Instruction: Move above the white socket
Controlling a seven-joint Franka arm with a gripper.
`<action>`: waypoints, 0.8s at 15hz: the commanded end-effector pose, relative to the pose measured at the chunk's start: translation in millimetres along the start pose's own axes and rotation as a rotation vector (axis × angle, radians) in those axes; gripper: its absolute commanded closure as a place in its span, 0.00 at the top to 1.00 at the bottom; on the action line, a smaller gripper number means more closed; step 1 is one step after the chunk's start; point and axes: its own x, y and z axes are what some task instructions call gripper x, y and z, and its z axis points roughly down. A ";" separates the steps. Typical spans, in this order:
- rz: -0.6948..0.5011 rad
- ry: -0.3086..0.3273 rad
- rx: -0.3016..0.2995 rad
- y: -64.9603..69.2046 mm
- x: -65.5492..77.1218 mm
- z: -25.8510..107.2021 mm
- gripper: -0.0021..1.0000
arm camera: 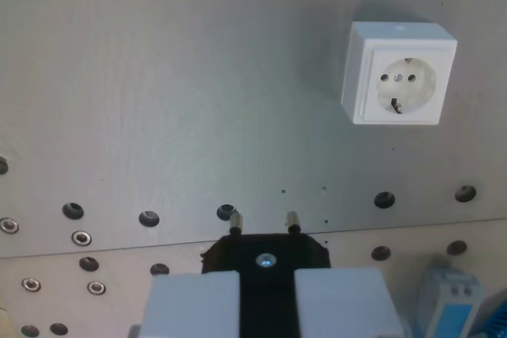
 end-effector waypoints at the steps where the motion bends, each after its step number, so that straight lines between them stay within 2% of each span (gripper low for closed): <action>1: -0.014 0.080 -0.002 8.3 -1.8 12.8 0.00; 12: -0.008 0.100 -0.011 32.5 -8.1 53.9 0.00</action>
